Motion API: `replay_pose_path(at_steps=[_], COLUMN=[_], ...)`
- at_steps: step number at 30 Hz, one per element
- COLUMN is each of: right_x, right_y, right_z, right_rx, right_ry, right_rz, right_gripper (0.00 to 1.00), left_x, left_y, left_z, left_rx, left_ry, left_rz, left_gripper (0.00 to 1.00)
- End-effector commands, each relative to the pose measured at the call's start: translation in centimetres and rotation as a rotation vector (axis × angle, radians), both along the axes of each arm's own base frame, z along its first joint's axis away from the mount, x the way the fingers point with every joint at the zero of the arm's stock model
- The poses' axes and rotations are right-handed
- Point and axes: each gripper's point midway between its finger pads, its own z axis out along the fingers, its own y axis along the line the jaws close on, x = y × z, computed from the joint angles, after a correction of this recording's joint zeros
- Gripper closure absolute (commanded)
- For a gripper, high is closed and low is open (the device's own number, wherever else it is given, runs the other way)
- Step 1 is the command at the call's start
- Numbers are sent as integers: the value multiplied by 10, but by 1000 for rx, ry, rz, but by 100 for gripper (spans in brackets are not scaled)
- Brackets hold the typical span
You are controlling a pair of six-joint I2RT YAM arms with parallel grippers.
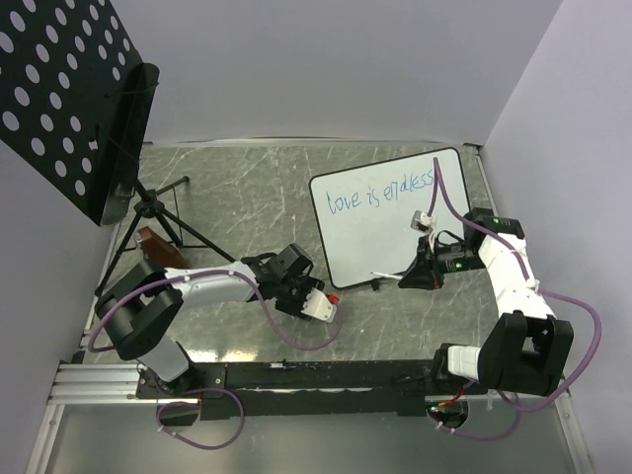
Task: Write a sentence on the whiteboard
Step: Pick up the pen cap from the center of the board.
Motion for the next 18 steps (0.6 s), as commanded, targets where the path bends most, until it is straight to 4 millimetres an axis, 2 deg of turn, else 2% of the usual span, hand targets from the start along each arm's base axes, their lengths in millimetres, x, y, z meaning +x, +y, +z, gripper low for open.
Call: replay_pose_path(at_steps=[1,4,7,8,11,18], right_x=[4,4,4,3,3,4], right_y=[3,3,3,3,2,2], right_z=[16,17,17,17,18,18], right_rx=[49,51,50,52,52,57], right_ry=[-42,-40,-43,-40,-41,-43], right_rz=[15,13,8,9,8,5], right_gripper=[100,100,100,100,100,100], left_x=[-9,-13,-14,-13,-10,1], left_y=[-14,-19,-20,-20,-17,-11], left_z=[-2,-6,-12,-14,-18,-1], left_rx=[-27,-38,-26,-21,-10,-69], left_ry=[20,53,84,87,93,104], left_rz=[-51,-46,-21,-12,24,128], left_gripper=[44,45,53,58,62,54])
